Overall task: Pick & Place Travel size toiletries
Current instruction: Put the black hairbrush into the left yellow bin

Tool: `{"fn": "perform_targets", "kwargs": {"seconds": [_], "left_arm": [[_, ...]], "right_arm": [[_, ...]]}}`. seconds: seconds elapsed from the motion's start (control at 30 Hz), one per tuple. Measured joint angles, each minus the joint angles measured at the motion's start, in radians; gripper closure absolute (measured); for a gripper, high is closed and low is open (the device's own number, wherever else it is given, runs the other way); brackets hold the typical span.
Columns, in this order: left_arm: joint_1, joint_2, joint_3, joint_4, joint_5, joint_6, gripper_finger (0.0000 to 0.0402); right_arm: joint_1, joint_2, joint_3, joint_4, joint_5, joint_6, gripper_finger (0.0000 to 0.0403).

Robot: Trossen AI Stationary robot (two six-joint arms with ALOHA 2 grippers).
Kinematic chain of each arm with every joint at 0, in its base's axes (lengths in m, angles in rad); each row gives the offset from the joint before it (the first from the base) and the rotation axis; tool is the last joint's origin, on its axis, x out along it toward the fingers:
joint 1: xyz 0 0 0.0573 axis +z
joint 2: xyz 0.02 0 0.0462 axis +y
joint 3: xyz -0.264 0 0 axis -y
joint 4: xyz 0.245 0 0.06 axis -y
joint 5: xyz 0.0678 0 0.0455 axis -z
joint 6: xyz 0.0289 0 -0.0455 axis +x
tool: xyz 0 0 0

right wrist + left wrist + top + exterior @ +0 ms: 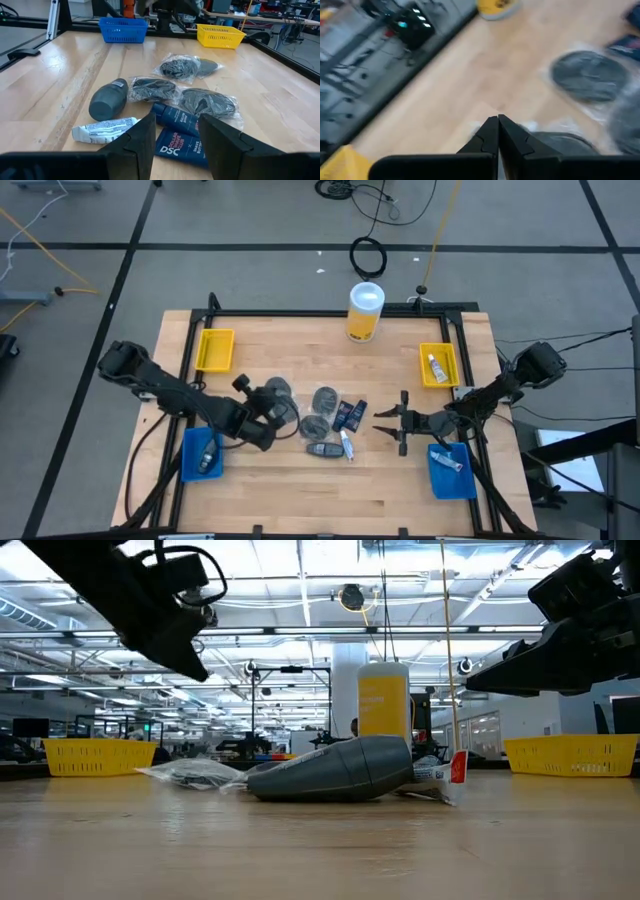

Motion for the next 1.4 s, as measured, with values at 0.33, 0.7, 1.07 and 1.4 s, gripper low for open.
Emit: {"fn": "perform_targets", "kwargs": {"seconds": [0.33, 0.7, 1.07, 1.4], "left_arm": [[0.086, 0.035, 0.000, 0.027, 0.306, -0.006, 0.0330], [0.140, 0.034, -0.139, 0.094, 0.453, -0.232, 0.0105], [0.148, 0.031, -0.337, 0.563, 0.558, -0.177, 0.0216], [0.148, 0.019, -0.350, 0.686, 0.577, -0.035, 0.0393]], "right_arm": [[0.000, 0.000, 0.000, -0.005, 0.000, 0.018, 0.0264], [0.000, 0.000, 0.000, -0.012, 0.000, 0.019, 0.0264], [0.000, 0.000, 0.000, -0.011, 0.000, 0.019, 0.0264], [0.000, 0.000, 0.000, -0.011, 0.000, 0.016, 0.0264]]}}
